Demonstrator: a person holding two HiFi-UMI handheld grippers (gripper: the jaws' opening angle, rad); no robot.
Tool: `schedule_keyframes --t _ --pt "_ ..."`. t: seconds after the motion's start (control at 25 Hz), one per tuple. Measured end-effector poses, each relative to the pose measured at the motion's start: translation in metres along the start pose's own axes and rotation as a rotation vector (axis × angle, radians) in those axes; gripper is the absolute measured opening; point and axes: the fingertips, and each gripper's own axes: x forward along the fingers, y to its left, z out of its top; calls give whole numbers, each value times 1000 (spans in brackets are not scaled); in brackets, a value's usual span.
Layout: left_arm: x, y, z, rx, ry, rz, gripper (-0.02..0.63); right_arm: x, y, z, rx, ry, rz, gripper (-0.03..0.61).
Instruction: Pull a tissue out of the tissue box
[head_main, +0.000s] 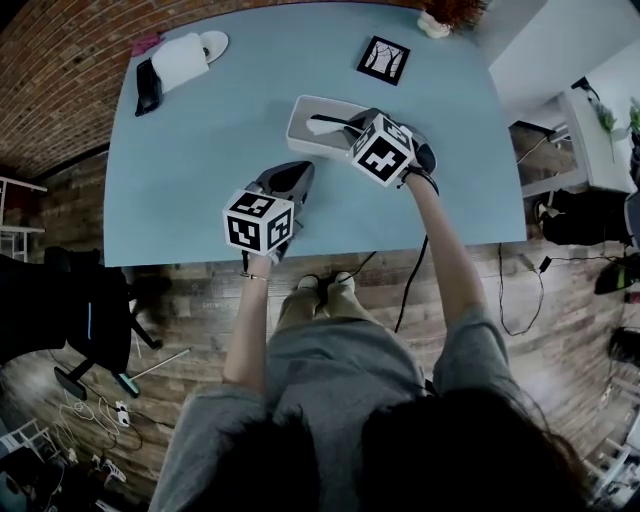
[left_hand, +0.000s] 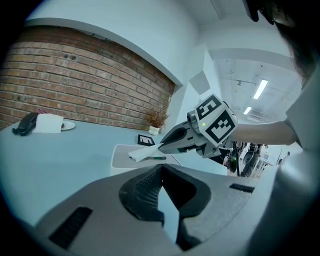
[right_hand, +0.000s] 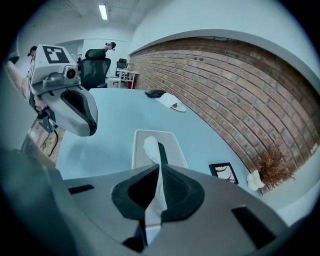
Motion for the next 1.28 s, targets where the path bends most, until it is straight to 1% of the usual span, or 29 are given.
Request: schedule_keyframes --t 0.52,1.28 --pt "-6 -1 16 20 -30 5 3 -23 -14 24 -4 -54 -30 2" --pt "-24 -12 48 79 -88 1 3 -57 -16 33 -8 -78 -92 2"
